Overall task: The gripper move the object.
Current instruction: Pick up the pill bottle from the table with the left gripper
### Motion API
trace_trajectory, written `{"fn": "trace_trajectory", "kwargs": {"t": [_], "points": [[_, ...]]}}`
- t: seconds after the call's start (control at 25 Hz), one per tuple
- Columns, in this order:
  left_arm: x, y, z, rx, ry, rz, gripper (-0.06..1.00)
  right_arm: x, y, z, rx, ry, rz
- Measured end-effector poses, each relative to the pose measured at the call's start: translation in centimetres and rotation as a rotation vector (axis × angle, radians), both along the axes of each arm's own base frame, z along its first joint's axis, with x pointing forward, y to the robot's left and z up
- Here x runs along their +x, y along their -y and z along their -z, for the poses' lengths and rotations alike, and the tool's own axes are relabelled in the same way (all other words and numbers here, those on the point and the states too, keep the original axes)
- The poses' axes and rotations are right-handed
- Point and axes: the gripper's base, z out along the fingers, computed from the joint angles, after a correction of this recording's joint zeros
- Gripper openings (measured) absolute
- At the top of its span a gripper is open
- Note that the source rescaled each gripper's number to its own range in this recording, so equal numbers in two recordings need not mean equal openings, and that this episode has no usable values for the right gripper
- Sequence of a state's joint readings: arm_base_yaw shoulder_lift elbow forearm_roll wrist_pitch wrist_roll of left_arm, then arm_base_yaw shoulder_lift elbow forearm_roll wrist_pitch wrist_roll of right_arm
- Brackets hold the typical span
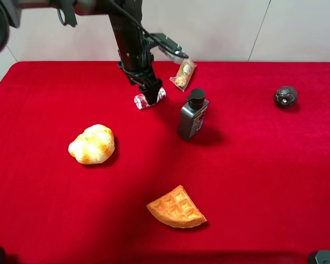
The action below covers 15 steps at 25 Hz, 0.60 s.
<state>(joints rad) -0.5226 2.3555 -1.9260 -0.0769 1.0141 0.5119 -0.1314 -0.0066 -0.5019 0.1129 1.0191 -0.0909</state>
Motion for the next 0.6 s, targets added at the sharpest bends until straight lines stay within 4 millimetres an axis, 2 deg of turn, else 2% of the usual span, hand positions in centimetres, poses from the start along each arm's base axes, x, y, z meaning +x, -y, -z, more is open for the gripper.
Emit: {"fn": "trace_trajectory", "kwargs": {"t": [0.28,0.36,0.6], "points": [[0.4,0.2,2.4,0.006,-0.007,0.001,0.78,0.0,0.0,0.0,0.000,0.000,0.000],[0.4,0.2,3.4,0.013,-0.018,0.005,0.75,0.0,0.0,0.0,0.000,0.000,0.000],[0.4,0.2,4.3,0.020,-0.028,0.015,0.68,0.0,0.0,0.0,0.000,0.000,0.000]]}}
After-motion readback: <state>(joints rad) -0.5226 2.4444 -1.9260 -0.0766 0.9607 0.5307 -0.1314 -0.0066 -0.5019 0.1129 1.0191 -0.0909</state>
